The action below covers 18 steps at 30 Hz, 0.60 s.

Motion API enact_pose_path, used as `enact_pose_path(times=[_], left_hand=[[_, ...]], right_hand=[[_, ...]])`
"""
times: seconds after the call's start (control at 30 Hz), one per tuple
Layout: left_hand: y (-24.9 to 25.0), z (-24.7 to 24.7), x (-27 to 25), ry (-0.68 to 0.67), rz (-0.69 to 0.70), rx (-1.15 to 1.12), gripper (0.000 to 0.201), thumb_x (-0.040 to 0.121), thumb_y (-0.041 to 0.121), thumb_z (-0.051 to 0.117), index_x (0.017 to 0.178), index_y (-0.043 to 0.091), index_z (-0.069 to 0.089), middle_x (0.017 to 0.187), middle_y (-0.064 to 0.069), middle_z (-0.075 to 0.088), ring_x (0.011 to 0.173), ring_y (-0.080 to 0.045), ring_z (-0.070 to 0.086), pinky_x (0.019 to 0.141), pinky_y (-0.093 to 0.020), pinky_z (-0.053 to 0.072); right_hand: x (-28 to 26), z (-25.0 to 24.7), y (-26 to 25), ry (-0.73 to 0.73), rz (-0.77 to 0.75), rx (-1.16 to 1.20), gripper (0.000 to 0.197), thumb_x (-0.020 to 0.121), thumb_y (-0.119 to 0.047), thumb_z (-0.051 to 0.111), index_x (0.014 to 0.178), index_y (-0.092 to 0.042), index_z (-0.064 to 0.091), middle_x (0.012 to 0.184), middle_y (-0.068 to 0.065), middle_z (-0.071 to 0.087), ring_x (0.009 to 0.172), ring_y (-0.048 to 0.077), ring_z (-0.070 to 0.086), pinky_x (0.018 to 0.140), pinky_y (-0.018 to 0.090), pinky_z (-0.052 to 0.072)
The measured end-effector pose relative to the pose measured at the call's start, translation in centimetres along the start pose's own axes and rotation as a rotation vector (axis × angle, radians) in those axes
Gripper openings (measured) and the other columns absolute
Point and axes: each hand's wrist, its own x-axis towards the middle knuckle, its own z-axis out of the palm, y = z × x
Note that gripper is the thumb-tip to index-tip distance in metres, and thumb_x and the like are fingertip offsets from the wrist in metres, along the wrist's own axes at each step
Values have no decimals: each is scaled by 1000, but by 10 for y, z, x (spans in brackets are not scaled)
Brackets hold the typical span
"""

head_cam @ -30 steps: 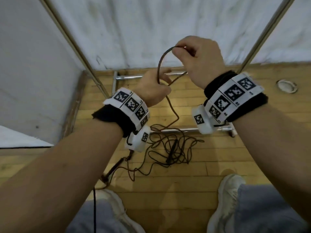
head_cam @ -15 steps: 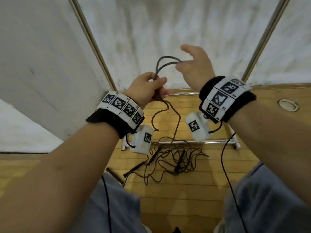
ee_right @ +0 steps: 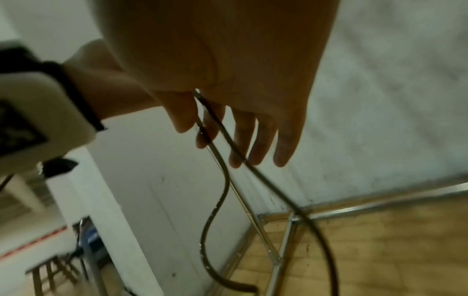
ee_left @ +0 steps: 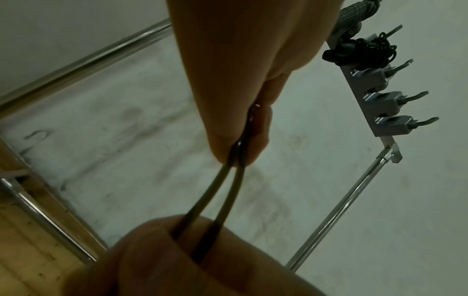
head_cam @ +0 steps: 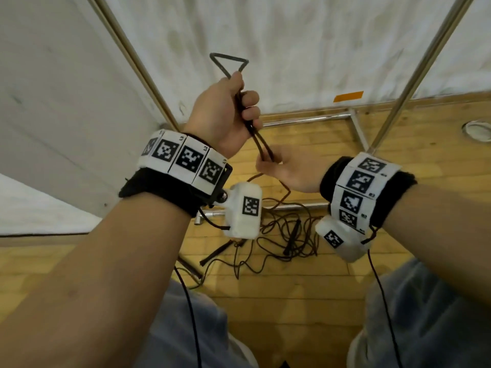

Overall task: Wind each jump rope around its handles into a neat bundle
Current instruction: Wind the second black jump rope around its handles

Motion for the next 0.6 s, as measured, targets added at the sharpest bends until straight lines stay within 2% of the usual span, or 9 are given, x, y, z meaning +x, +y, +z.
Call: enact_pose_path(times=[0.1,0.17,0.23,0.3,0.37,0.4,0.47,0.53,0.6], left_hand=[[1,0,3,61,45,-11,18,103,26,33,88,16,37,61,0,44,50,-15,42,55,-27,36],[4,-4,2,54,70,52,19,100,33,39,99,15,46,75,-7,64,67,-21,61,66,-31,43],[5,-13,-1,-44,9,194,33,91,40,48,107,12,52,101,-11,71,96,-22,66,89,-40,42],[-3,-16,-8,-218,-61,440,38,76,36,59,104,11,56,103,-6,67,106,-17,60,104,-48,30],[-16,-13,-14,-372,-64,657,23,76,24,62,96,14,60,101,-4,63,109,-14,56,105,-45,31],[-21,-11,-15,-365,-42,711,18,77,22,63,94,16,63,102,-2,65,111,-14,57,104,-43,33],[-28,-10,-15,-279,-13,749,25,73,30,68,97,22,64,104,2,69,113,-15,59,104,-44,37],[-32,-11,-14,-255,8,815,23,75,30,72,97,27,64,104,1,69,109,-17,62,102,-44,44],[-36,-13,-15,-248,26,914,13,85,22,69,95,29,64,97,1,70,98,-17,67,90,-39,54]], right_hand=[[3,-5,-5,84,26,-84,26,97,-32,43,75,-25,53,69,-2,55,62,16,51,57,29,39],[4,-15,-8,155,61,-1,26,98,-30,42,75,-23,53,62,-5,52,55,12,51,55,27,40],[3,-27,-12,252,62,191,26,98,-28,43,75,-20,55,58,-1,54,49,14,55,55,29,48],[2,-39,-18,334,45,460,24,96,-23,47,76,-14,55,61,6,56,48,17,55,52,32,52],[0,-48,-23,373,29,672,22,95,-19,49,76,-10,54,60,8,53,46,18,52,47,30,49],[-2,-51,-25,386,23,709,21,95,-18,49,77,-9,54,59,8,52,46,20,51,46,30,47],[-5,-56,-27,415,1,742,19,94,-17,50,78,-7,54,60,6,50,46,19,51,46,29,46],[-9,-63,-29,454,-17,788,19,94,-15,51,79,-6,54,64,5,50,45,16,51,46,28,46],[-13,-71,-33,500,-34,842,19,95,-15,51,77,-6,53,68,5,49,45,15,51,46,26,46]])
